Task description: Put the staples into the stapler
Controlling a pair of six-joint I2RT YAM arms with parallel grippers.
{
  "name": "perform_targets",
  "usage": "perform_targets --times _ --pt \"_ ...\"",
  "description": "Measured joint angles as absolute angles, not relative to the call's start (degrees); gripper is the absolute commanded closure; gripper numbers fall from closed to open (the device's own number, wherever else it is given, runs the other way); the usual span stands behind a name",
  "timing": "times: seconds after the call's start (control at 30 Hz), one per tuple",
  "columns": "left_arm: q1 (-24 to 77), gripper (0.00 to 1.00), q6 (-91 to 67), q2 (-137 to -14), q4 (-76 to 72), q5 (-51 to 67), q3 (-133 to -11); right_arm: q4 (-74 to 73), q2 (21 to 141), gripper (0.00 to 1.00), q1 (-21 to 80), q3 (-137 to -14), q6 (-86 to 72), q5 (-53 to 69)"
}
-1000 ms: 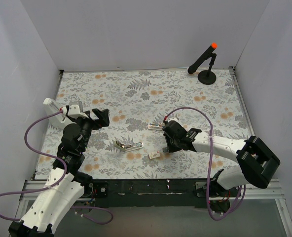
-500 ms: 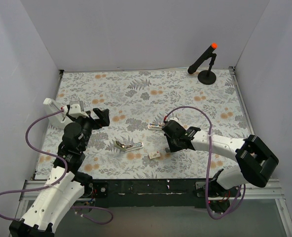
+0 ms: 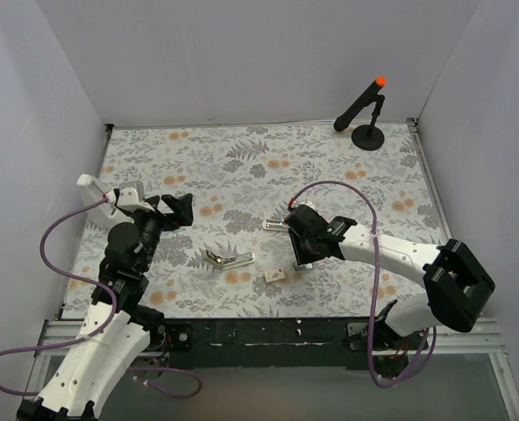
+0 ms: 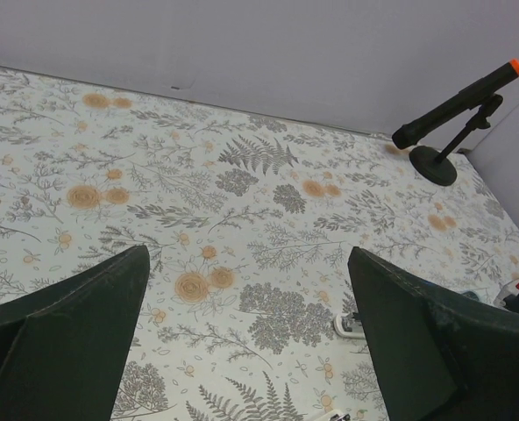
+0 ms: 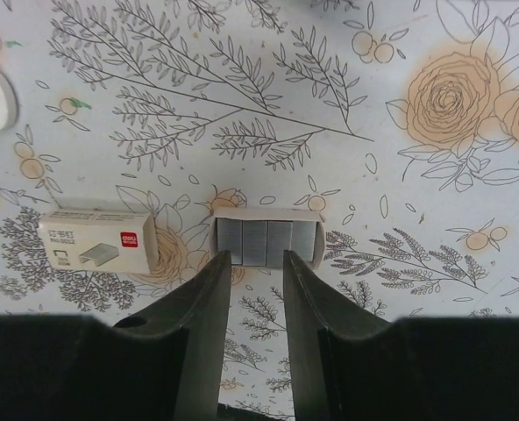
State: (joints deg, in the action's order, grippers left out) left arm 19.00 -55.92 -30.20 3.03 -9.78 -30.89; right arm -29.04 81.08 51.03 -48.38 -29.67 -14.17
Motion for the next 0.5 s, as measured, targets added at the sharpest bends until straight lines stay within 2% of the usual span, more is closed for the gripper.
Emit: perform_targets --times 0.3,0.5 --pt "19.3 0.02 -54.4 -31.3 2.3 -11.3 -30.7 -34.7 82.7 0.63 51.0 -57.6 -29.7 -13.6" --pt "19.4 0.02 -53.8 -29.9 1.5 -14.2 -26.6 -37.6 83.3 0.63 51.0 -58.0 -29.3 -11.7"
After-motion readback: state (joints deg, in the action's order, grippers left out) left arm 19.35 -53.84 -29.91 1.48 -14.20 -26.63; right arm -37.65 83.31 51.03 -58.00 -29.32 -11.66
